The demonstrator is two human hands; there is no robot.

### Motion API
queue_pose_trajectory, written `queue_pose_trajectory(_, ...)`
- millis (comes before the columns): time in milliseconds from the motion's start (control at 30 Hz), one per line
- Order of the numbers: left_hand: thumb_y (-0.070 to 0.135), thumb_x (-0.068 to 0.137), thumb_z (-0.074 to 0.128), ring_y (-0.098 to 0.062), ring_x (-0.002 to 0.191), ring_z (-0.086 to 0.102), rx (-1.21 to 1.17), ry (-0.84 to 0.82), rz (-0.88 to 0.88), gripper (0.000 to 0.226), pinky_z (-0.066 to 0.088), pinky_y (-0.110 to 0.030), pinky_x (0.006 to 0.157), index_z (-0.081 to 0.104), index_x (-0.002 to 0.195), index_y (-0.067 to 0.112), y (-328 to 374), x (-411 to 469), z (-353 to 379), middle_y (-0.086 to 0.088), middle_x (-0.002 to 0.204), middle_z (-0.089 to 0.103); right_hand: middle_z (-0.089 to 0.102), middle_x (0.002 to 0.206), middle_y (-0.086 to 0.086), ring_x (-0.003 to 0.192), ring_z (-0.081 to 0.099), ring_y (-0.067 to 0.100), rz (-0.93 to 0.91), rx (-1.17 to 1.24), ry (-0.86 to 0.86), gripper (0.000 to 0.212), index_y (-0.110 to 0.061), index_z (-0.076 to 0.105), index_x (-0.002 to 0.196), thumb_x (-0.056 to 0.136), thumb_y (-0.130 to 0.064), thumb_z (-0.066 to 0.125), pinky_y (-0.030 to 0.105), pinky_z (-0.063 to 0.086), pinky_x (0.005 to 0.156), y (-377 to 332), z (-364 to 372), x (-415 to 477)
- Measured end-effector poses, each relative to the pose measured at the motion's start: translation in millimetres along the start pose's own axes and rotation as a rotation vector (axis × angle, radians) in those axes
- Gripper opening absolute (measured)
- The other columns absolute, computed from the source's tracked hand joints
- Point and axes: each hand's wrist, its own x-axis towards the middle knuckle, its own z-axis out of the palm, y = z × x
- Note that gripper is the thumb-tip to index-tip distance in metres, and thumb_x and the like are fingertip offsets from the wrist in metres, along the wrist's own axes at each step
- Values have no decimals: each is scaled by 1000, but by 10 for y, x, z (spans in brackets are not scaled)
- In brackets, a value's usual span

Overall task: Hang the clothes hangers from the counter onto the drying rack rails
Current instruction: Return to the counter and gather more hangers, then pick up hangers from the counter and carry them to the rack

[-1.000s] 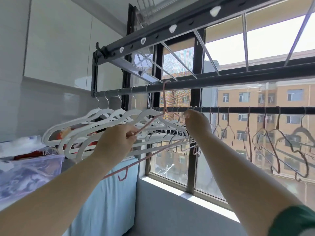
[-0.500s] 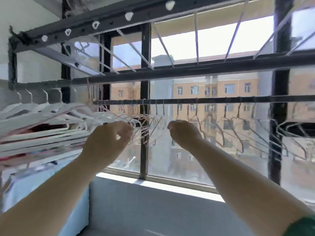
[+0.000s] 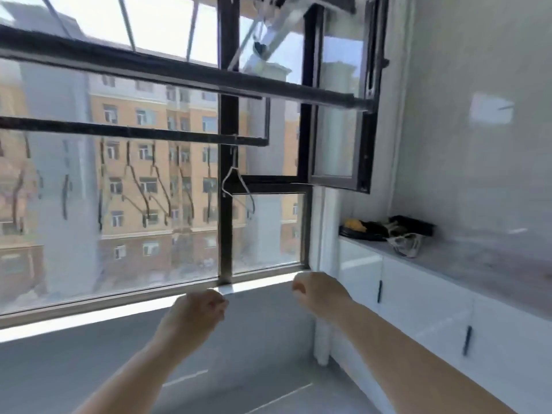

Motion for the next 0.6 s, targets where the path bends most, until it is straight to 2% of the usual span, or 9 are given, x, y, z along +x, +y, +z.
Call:
queue_pose_trajectory(67,20,90,51,-10,65,56,-45,-118,33,34,39,-16,58,49,60,35,283,97,475,15,66,58,61,105,10,95,57,24,137,35,5,18,-14,57,97,94,-14,39,27,40,73,610,-9,-241)
queue_pose_trajectory(133,22,90,50,-13,68,59,-59,-225,61,33,42,-20,59,50,61,37,555,154,903,9,72,65,62,110,8,92,55,21,278,56,49,23,-13,59,105,93,-15,40,23,38,71,1147,-24,-535)
queue_pose_trajectory(200,24,90,49,-18,74,60,-64,-288,109,32,42,-23,64,48,62,39,814,219,1287,6,77,65,62,112,5,93,55,20,402,70,87,25,-14,59,110,93,-16,40,21,36,71,1604,-41,-836)
queue_pose_trajectory(300,19,90,50,-17,69,54,-142,-357,147,33,37,-22,63,49,62,36,1171,304,1865,10,68,61,61,116,3,102,57,19,576,64,109,27,-15,58,114,94,-17,40,23,40,76,2167,-65,-1247)
queue_pose_trajectory(367,18,90,51,-16,69,56,-162,-434,190,35,38,-21,64,49,60,35,1425,336,2274,13,65,58,61,117,2,101,56,19,666,50,129,28,-15,57,116,94,-17,40,23,41,79,2505,-78,-1478)
queue_pose_trajectory(500,23,89,53,-16,80,63,-233,-553,250,32,46,-25,74,49,62,38,1997,472,3090,17,67,60,62,113,2,86,49,15,805,8,192,28,-16,57,116,95,-17,38,21,38,74,3216,-129,-1775)
queue_pose_trajectory(600,23,89,52,-14,86,64,-277,-594,287,31,48,-25,77,50,63,40,2385,636,3647,18,68,60,62,113,-1,94,54,16,896,-23,256,27,-16,58,114,96,-18,38,20,37,72,3800,-139,-1848)
